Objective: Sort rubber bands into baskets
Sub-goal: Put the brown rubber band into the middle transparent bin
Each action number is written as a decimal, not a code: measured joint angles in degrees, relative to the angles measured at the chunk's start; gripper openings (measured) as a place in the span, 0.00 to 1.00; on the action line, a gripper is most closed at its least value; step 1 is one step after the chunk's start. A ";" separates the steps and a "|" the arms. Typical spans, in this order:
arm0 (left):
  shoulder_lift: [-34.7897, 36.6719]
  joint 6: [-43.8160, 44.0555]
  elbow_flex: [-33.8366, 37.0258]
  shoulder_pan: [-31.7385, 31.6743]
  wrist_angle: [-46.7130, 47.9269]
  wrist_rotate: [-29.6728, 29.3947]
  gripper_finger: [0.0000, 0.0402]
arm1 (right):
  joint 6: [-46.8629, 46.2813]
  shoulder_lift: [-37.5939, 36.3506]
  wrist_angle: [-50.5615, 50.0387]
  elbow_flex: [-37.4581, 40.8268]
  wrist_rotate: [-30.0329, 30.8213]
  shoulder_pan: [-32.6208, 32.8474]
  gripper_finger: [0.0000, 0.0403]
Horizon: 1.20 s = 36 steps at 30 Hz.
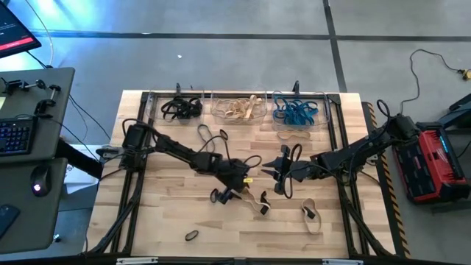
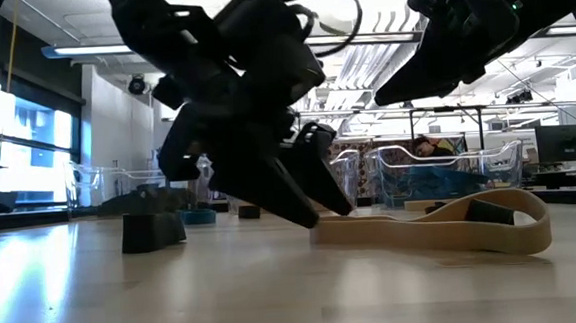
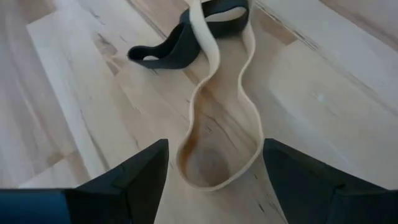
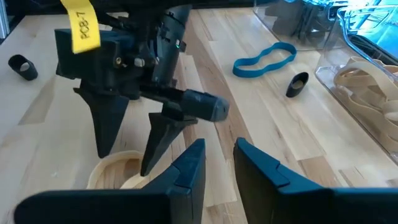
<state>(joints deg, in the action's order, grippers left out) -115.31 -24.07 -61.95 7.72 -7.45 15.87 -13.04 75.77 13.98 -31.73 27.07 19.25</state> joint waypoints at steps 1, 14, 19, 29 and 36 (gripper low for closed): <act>-0.33 -0.18 -0.26 -0.15 0.05 0.54 0.63 | 0.00 0.00 -0.04 0.00 0.00 0.00 0.18; -1.63 0.07 -0.55 -1.07 0.37 3.61 0.54 | 0.02 0.00 -0.50 0.00 0.00 0.00 0.18; -2.52 1.29 -0.55 -1.54 -1.06 6.11 0.44 | 0.00 0.00 -0.76 0.00 0.00 0.00 0.18; -0.30 0.58 -0.53 -1.83 2.67 3.05 0.03 | -0.06 0.00 -1.10 0.00 -0.01 0.00 0.18; 9.17 1.77 -0.53 -1.83 9.41 -1.17 0.01 | -0.04 0.00 -1.27 0.00 0.00 0.00 0.18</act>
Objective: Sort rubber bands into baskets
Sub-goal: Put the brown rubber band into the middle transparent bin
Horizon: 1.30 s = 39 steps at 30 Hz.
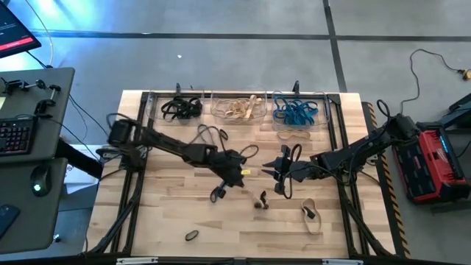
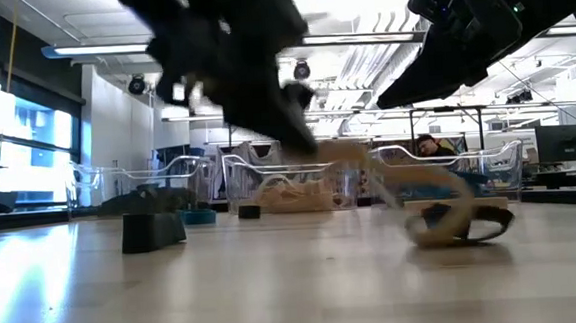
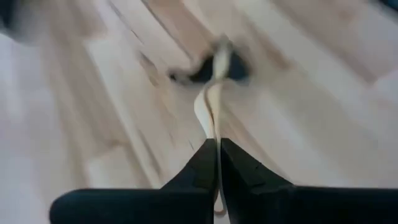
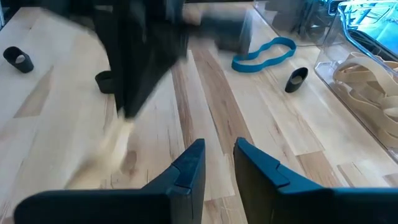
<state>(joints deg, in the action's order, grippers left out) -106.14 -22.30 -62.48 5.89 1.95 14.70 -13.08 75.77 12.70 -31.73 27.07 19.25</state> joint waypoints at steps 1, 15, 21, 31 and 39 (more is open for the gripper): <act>1.86 0.71 0.00 -0.03 0.61 -0.43 0.01 | 0.02 0.00 0.01 0.00 0.00 0.00 0.18; 21.24 10.25 -0.02 -10.06 8.07 -16.64 0.00 | 0.04 0.00 0.12 0.00 0.02 0.00 0.18; 21.14 10.24 -0.19 -20.55 8.33 -15.51 0.00 | 0.04 0.00 0.38 0.00 0.14 -0.01 0.18; 11.79 8.69 -8.30 -34.36 10.37 -7.93 0.00 | -0.04 0.00 0.54 -0.01 0.70 -0.12 0.18; 1.56 7.60 -14.66 -40.10 13.76 -5.90 0.00 | -0.56 0.00 0.46 0.00 0.76 -0.13 0.18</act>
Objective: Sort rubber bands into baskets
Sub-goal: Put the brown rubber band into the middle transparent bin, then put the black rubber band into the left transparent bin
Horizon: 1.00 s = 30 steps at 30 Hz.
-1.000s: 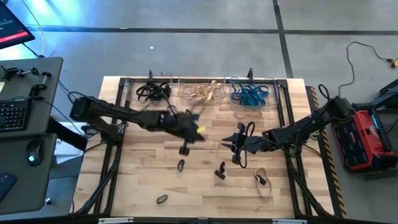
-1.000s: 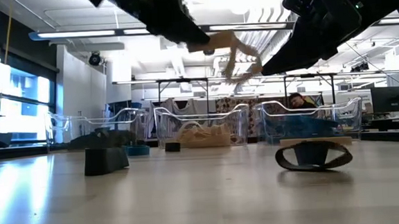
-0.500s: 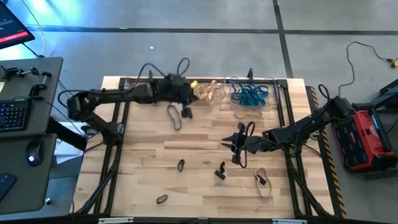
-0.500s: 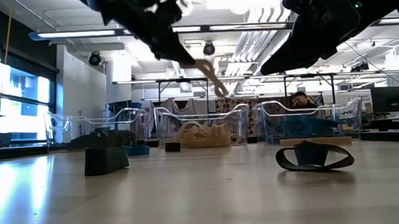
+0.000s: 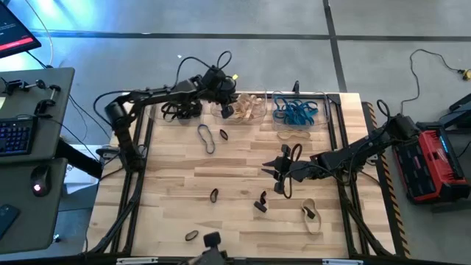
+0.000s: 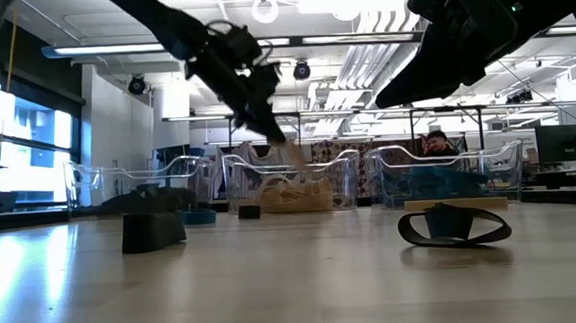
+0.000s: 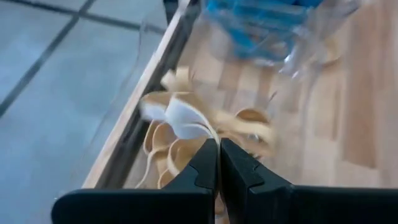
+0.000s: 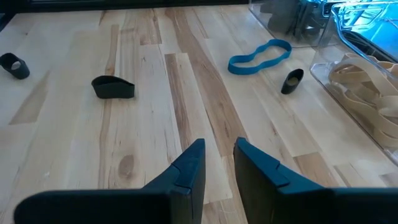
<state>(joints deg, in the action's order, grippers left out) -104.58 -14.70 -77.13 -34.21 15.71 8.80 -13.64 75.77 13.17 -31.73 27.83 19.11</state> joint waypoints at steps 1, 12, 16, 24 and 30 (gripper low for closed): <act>-1.08 -0.26 -0.44 -0.43 0.16 0.14 0.00 | -0.03 0.00 0.00 -0.02 -0.01 0.01 0.18; -6.73 -2.20 -1.65 -2.22 2.15 2.73 0.00 | -0.06 0.00 0.02 0.00 1.95 0.02 0.18; -6.79 -4.36 -1.65 -1.73 3.61 2.68 0.04 | -0.69 0.00 0.04 0.00 1.99 0.02 0.18; -6.78 -3.62 -1.65 1.18 4.65 2.53 0.27 | -2.42 0.00 -0.02 0.00 1.99 0.02 0.18; -5.81 -3.71 -1.61 3.61 3.59 2.47 0.45 | -2.43 0.00 -0.17 -0.01 1.64 0.06 0.18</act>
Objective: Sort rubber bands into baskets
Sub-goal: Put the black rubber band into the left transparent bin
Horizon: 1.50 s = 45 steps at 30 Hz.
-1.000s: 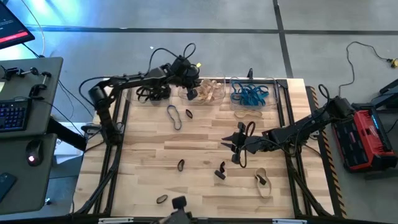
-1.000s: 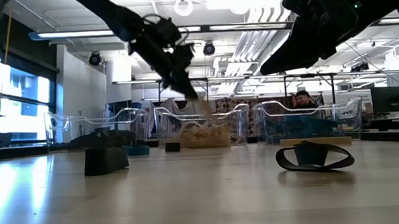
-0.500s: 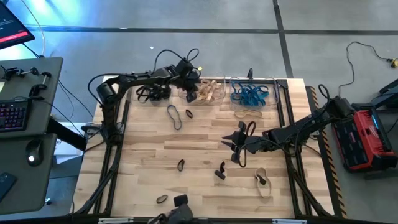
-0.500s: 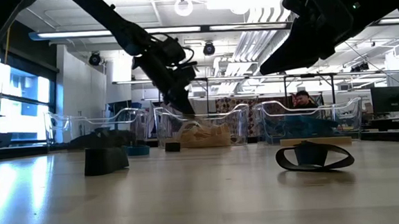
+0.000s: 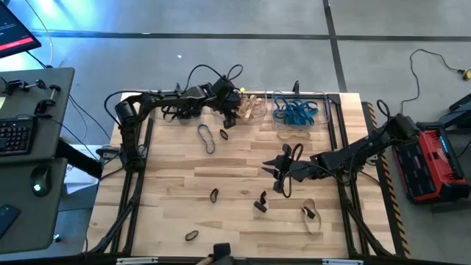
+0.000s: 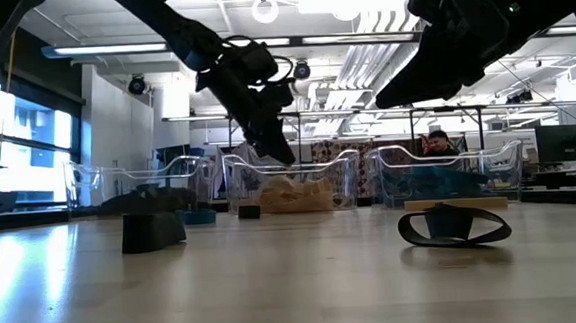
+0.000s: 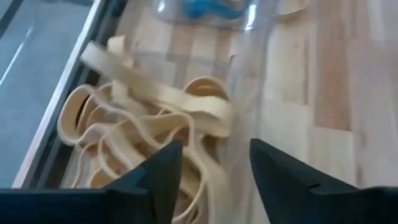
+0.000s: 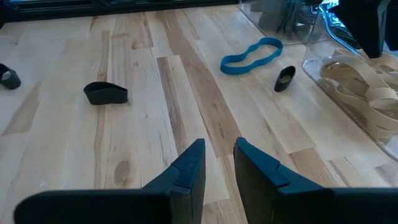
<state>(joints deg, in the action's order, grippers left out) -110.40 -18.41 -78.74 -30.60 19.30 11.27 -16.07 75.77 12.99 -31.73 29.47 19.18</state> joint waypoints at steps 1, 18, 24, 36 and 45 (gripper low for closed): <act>0.25 -0.23 0.00 0.50 -0.10 0.03 0.46 | -0.10 0.00 0.02 -0.01 0.00 0.12 0.18; 18.33 0.12 23.77 14.13 -25.37 0.41 0.47 | -13.19 0.03 -18.77 -7.37 -1.76 6.75 0.40; 25.62 4.02 30.07 20.08 -27.68 0.23 0.47 | -29.24 0.02 -40.19 -17.89 -11.59 11.15 0.40; 30.96 11.53 42.81 26.72 -43.05 -0.02 0.47 | -61.10 0.53 -60.73 -21.51 -23.22 24.39 0.40; 30.98 14.33 44.28 27.62 -46.04 -0.15 0.47 | -64.73 10.59 -61.66 -21.39 -29.41 29.47 0.40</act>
<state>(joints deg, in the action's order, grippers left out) -79.42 -4.08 -34.46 -2.98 -26.74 11.11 -80.79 86.35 -48.66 -53.12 0.07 48.65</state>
